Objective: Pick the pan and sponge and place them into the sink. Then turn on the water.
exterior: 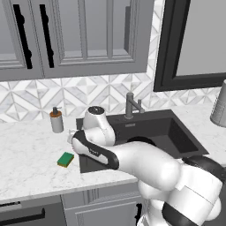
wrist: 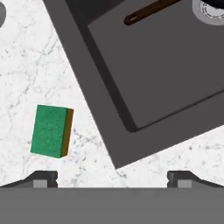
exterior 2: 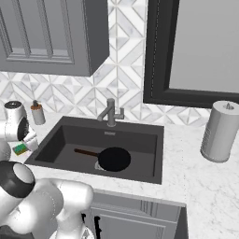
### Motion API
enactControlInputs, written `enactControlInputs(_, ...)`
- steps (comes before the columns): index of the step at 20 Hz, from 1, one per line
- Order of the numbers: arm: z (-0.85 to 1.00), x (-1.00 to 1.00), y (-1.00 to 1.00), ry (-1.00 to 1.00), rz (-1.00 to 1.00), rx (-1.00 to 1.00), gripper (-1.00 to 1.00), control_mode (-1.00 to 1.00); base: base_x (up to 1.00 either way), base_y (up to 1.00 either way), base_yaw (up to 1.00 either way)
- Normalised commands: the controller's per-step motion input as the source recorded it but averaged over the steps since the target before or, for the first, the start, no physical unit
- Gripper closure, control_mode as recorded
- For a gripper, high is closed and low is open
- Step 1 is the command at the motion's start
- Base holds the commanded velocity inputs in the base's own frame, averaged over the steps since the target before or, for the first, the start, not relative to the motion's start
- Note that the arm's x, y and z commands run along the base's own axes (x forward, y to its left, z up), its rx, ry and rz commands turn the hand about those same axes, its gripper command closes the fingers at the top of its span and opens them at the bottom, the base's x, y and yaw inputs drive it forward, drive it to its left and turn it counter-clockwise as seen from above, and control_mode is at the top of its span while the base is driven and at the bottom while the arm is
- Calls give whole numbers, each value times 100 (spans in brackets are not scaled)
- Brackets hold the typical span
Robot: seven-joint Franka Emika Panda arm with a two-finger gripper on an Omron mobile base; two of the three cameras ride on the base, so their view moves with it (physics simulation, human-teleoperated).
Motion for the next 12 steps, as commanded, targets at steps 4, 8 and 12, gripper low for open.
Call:
enactControlInputs(4,-32,37,38,11,0,-15,-100,-100,0,0,0)
enactControlInputs(8,-47,25,32,0,0,-13,-100,-100,0,0,0)
enactControlInputs(12,-44,14,28,0,1,-11,-100,-100,0,0,0)
